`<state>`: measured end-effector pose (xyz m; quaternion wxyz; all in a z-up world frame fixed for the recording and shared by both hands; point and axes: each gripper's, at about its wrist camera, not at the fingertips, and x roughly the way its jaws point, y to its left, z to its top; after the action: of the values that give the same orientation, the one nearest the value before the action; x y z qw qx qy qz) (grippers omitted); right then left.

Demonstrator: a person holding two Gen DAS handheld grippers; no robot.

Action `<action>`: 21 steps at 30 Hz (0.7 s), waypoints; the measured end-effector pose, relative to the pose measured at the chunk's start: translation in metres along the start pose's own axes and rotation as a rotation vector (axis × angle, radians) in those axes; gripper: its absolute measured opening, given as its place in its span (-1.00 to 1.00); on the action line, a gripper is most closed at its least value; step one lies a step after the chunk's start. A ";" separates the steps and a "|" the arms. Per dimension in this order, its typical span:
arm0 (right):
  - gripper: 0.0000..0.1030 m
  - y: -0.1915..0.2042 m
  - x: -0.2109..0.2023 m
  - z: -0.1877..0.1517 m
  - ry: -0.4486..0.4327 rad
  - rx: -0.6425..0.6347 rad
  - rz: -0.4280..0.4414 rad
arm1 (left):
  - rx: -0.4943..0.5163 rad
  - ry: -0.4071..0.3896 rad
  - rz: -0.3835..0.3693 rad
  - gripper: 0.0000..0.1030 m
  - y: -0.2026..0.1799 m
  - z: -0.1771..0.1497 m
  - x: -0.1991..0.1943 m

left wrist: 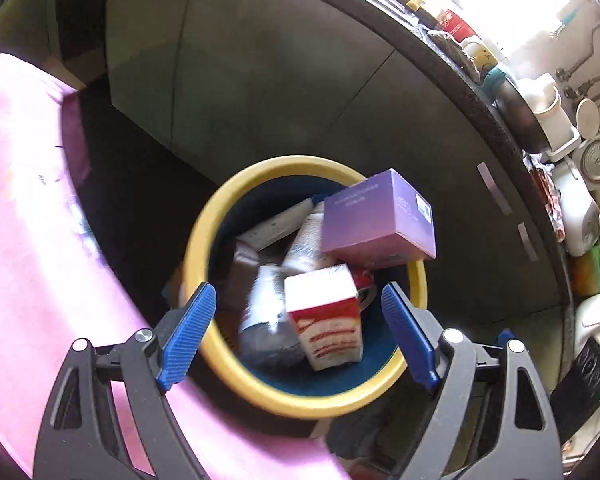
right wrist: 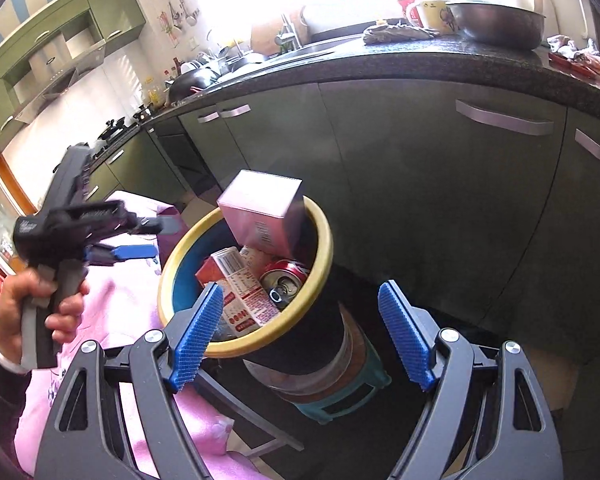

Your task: Collect trash

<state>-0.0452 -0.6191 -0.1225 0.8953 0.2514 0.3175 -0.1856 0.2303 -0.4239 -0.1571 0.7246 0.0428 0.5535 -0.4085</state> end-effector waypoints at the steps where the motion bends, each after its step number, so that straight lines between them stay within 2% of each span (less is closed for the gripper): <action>1: 0.54 0.003 0.000 -0.001 0.001 -0.003 0.004 | 0.002 -0.014 0.005 0.62 0.003 -0.008 -0.010; 6: 0.54 0.018 -0.003 -0.002 0.003 -0.025 0.017 | 0.005 -0.097 0.016 0.63 0.018 -0.046 -0.059; 11: 0.58 0.040 -0.011 -0.005 0.004 -0.072 0.036 | 0.046 -0.257 0.077 0.75 0.028 -0.096 -0.131; 17: 0.62 0.076 -0.022 -0.013 0.018 -0.156 0.079 | 0.078 -0.472 0.267 0.86 0.039 -0.172 -0.217; 21: 0.67 0.104 -0.030 -0.022 0.025 -0.217 0.120 | 0.039 -0.546 0.431 0.87 0.054 -0.226 -0.259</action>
<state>-0.0262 -0.5175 -0.0828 0.9226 0.1742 0.3314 -0.0931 0.0776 -0.1314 -0.0478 0.9145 0.0617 0.3097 -0.2528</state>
